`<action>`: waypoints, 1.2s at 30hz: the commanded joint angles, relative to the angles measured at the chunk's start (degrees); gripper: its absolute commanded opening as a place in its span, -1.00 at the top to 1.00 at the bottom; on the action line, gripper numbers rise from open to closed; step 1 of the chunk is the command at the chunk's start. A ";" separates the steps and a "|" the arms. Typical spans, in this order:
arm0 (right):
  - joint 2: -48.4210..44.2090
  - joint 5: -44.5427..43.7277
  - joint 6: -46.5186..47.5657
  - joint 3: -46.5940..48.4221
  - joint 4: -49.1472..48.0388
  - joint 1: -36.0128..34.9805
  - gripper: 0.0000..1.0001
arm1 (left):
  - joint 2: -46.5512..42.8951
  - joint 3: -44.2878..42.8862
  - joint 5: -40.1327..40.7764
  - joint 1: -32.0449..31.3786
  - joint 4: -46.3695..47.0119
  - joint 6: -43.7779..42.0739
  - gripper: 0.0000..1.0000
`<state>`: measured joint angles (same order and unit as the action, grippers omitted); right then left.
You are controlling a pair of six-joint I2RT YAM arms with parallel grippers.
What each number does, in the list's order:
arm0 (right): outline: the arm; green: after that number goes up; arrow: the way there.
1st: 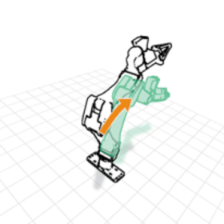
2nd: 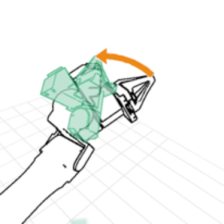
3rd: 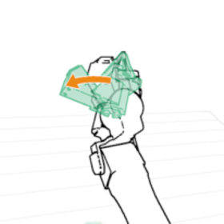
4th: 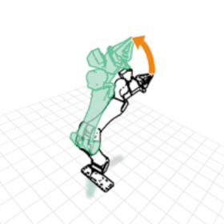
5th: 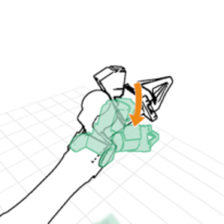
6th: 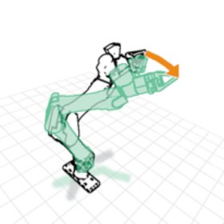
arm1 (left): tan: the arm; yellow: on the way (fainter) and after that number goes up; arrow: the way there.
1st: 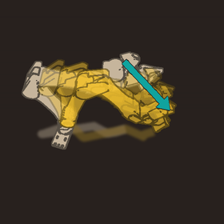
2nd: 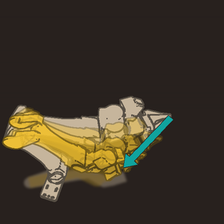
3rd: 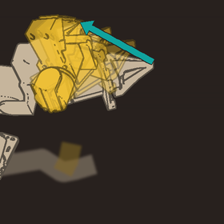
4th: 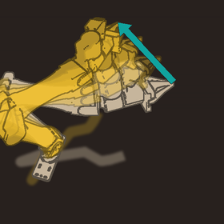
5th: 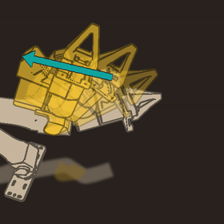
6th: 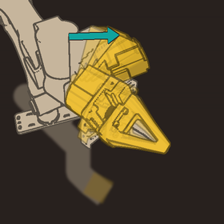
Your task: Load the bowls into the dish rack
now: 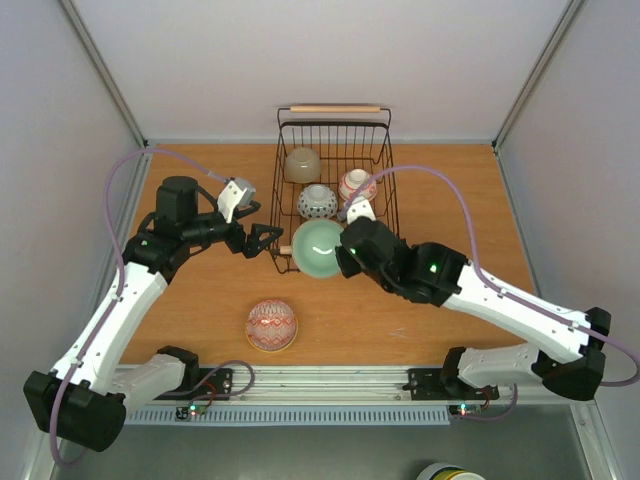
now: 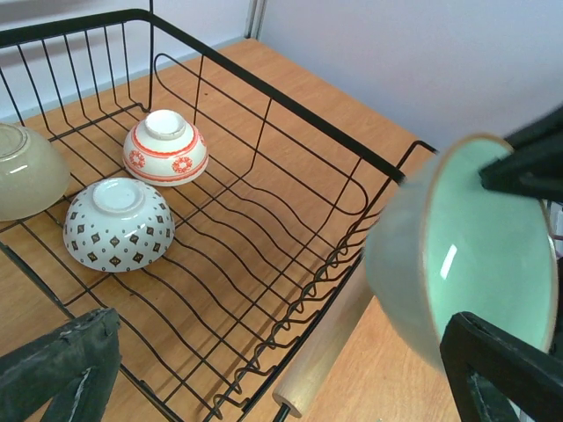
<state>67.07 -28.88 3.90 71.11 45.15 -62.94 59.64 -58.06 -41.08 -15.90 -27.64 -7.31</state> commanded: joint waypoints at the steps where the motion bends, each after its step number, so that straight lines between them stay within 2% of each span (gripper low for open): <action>1: 4.42 0.02 6.67 7.03 -4.39 3.80 0.97 | 0.63 -1.53 -1.42 -0.32 0.35 0.28 -0.98; 8: 13.22 3.11 11.57 16.47 -5.71 5.28 0.97 | 1.60 -1.77 -1.90 -0.29 0.04 0.28 -0.97; 12: 15.19 5.78 12.50 18.96 -6.65 5.28 0.97 | 2.09 -1.79 -1.81 -0.31 0.03 0.28 -0.97; 14: 15.14 6.59 12.59 19.39 -6.86 5.27 0.97 | 2.51 -1.89 -1.77 -0.31 0.03 0.40 -0.87; 17: 14.86 6.68 13.17 19.33 -7.41 5.26 0.97 | 3.67 -2.55 -2.74 -0.35 -0.69 0.33 -0.27; 20: 14.93 5.95 13.79 19.20 -7.44 5.25 0.97 | 4.94 -3.33 -3.36 -0.27 -1.80 -0.02 0.65; 21: 14.83 5.87 13.91 19.11 -7.44 5.28 0.97 | 5.22 -3.56 -3.22 -0.28 -1.99 -0.02 0.87; 22: 14.70 5.86 13.94 19.03 -7.44 5.28 0.97 | 5.42 -3.63 -3.07 -0.35 -2.09 0.01 0.98; 29: 13.70 9.21 14.29 17.57 -8.93 5.28 0.97 | 5.78 -3.72 -3.99 -0.38 -2.53 -0.48 0.99; 31: 13.35 10.82 14.38 17.04 -9.47 5.28 0.91 | 5.55 -3.58 -4.39 -0.40 -2.66 -0.85 0.99; 34: 12.49 12.64 14.10 15.74 -10.19 5.49 0.64 | 4.76 -3.02 -4.42 -0.36 -1.91 -1.12 0.99; 36: 11.28 14.91 13.44 14.08 -10.85 6.21 0.36 | 4.13 -2.36 -4.76 -0.42 -1.00 -0.83 0.99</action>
<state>82.50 -18.87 16.64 86.78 39.38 -57.80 65.52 -60.27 -40.62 -15.77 -30.35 -5.30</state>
